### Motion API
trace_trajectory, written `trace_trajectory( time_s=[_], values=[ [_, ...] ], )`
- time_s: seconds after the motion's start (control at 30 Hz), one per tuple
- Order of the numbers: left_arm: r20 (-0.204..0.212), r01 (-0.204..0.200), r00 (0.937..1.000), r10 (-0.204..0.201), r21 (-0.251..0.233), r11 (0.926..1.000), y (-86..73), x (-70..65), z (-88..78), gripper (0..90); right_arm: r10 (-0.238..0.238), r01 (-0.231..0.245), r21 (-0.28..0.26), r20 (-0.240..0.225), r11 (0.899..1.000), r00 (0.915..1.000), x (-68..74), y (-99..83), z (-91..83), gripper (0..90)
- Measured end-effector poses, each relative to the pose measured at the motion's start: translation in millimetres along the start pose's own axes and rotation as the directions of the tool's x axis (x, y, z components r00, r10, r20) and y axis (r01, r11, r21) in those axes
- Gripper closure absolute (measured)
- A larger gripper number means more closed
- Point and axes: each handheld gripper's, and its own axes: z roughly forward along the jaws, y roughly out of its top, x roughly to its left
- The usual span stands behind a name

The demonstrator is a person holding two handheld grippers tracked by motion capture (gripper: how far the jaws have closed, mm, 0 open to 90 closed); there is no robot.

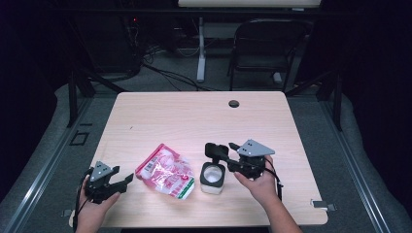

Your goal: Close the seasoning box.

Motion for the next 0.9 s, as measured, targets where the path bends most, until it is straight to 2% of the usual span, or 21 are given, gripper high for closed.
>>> trace_trajectory(
  time_s=[0.13,0.23,0.3,0.33,0.4,0.53,0.9],
  values=[
    [0.004,0.003,1.0000,-0.003,0.002,1.0000,-0.2,0.5,0.3,37.4,0.015,-0.015,-0.003,-0.014,1.000,0.9998,-2.0,3.6,5.3,54.3],
    [0.008,0.005,1.0000,-0.005,0.003,1.0000,-0.4,-0.6,1.4,37.4,0.038,-0.038,-0.001,-0.043,0.999,0.9984,-5.8,5.9,13.1,57.8],
    [0.009,0.005,0.9999,-0.005,0.005,1.0000,-0.5,-0.9,1.8,37.4,0.036,-0.035,0.005,-0.050,0.999,0.9981,-6.1,6.1,14.4,58.1],
    [0.009,0.005,0.9999,-0.005,0.006,1.0000,-0.7,-1.0,2.5,37.4,0.025,-0.025,0.012,-0.072,1.000,0.9971,-5.7,6.4,17.0,62.8],
    [0.009,0.004,1.0000,-0.004,0.007,1.0000,-0.7,-0.3,2.7,37.4,0.010,-0.009,0.017,-0.078,1.000,0.9969,-4.2,6.7,18.2,66.8],
    [0.008,0.007,0.9999,-0.007,0.010,0.9999,-1.0,0.6,2.6,37.4,-0.010,0.012,0.018,-0.076,1.000,0.9970,-2.6,6.6,17.2,69.5],
    [0.002,0.008,1.0000,-0.008,0.014,0.9999,-1.4,1.9,3.2,37.4,-0.019,0.020,0.017,-0.071,1.000,0.9973,-2.1,4.5,7.4,82.1]
  ],
)
